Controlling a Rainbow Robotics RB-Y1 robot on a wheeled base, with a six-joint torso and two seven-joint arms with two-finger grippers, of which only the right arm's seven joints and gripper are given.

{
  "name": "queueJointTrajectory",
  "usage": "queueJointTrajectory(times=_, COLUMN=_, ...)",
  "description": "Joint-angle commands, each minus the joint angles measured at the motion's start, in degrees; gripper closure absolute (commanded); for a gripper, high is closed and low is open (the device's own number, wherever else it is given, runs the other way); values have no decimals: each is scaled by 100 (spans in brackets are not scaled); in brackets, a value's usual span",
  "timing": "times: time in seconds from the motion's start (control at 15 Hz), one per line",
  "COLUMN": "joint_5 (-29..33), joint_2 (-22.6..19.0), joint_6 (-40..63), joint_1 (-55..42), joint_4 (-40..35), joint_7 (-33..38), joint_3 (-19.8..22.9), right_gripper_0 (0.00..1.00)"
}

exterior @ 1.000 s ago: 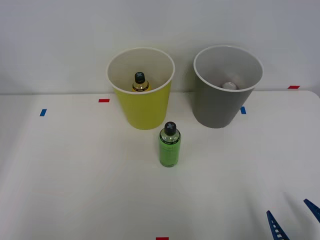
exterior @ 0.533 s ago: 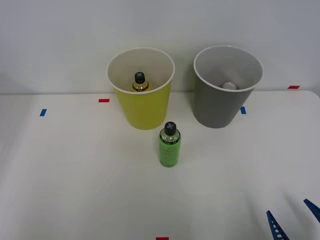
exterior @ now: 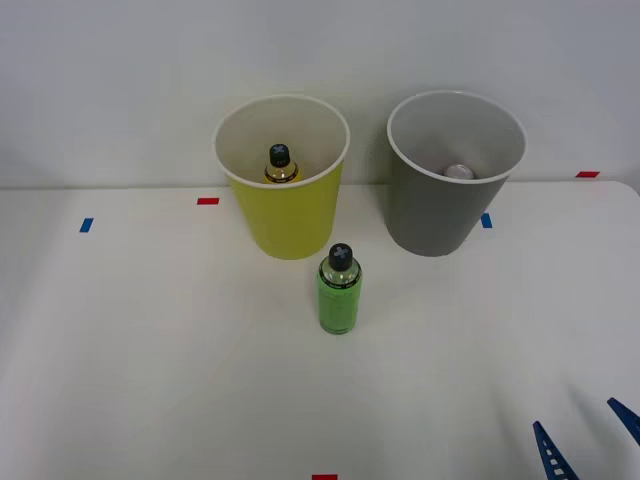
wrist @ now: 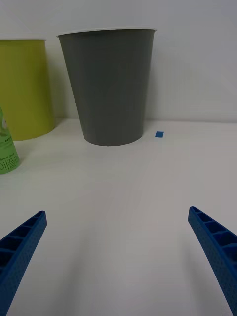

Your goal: Put cans in the gray bin, plastic bottles in the light green bin

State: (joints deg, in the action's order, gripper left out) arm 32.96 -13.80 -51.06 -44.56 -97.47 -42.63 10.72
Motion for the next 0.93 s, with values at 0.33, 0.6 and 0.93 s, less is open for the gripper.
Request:
queueJointTrajectory(times=0.33, joint_5=0, joint_2=0, joint_6=0, joint_1=0, joint_4=0, joint_7=0, joint_3=0, right_gripper_0=0)
queueJointTrajectory(times=0.6, joint_5=0, joint_2=0, joint_6=0, joint_1=0, joint_4=0, joint_7=0, joint_3=0, right_gripper_0=0)
queueJointTrajectory(times=0.93, joint_5=0, joint_2=0, joint_6=0, joint_1=0, joint_4=0, joint_7=0, joint_3=0, right_gripper_0=0)
